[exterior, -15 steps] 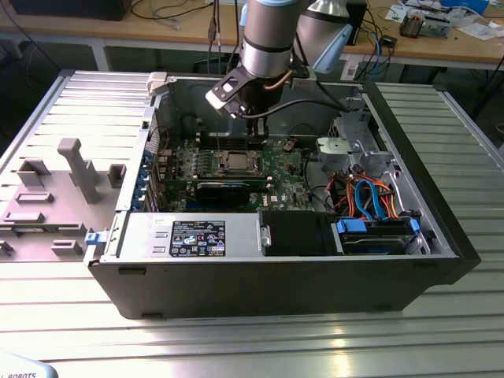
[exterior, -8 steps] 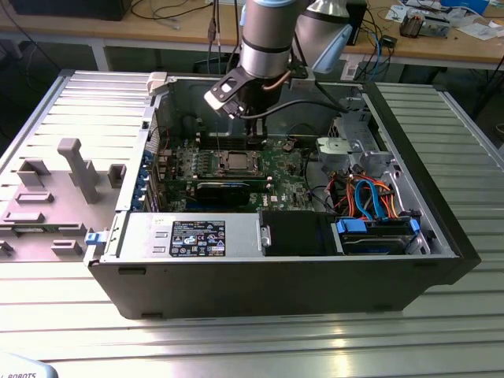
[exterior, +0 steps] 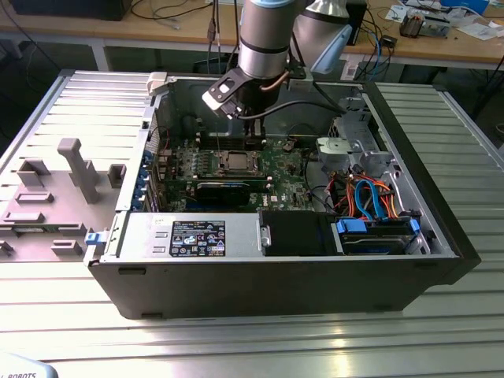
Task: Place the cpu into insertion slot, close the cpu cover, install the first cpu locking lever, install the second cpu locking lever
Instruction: 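Close the cpu cover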
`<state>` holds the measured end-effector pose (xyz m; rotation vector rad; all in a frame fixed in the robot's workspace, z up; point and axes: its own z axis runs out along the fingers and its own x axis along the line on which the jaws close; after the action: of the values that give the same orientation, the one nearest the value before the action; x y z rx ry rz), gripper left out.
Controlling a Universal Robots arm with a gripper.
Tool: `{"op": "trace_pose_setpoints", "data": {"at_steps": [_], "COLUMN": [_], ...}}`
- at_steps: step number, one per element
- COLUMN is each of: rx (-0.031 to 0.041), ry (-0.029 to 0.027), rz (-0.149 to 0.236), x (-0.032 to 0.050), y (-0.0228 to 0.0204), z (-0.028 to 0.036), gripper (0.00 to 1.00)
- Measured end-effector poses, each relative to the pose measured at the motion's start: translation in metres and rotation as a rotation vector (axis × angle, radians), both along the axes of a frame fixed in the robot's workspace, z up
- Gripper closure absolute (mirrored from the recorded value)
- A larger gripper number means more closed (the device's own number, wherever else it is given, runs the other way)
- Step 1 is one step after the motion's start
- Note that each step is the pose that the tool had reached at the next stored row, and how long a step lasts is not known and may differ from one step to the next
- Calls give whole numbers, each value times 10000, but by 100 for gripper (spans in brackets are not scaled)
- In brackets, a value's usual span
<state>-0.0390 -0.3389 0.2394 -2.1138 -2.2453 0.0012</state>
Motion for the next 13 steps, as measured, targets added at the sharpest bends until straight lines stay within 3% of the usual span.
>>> {"op": "trace_pose_setpoints", "data": {"at_steps": [13], "rx": [0], "ry": [0], "rz": [0], "x": [-60], "y": [0], "z": [-24], "gripper": [89]}}
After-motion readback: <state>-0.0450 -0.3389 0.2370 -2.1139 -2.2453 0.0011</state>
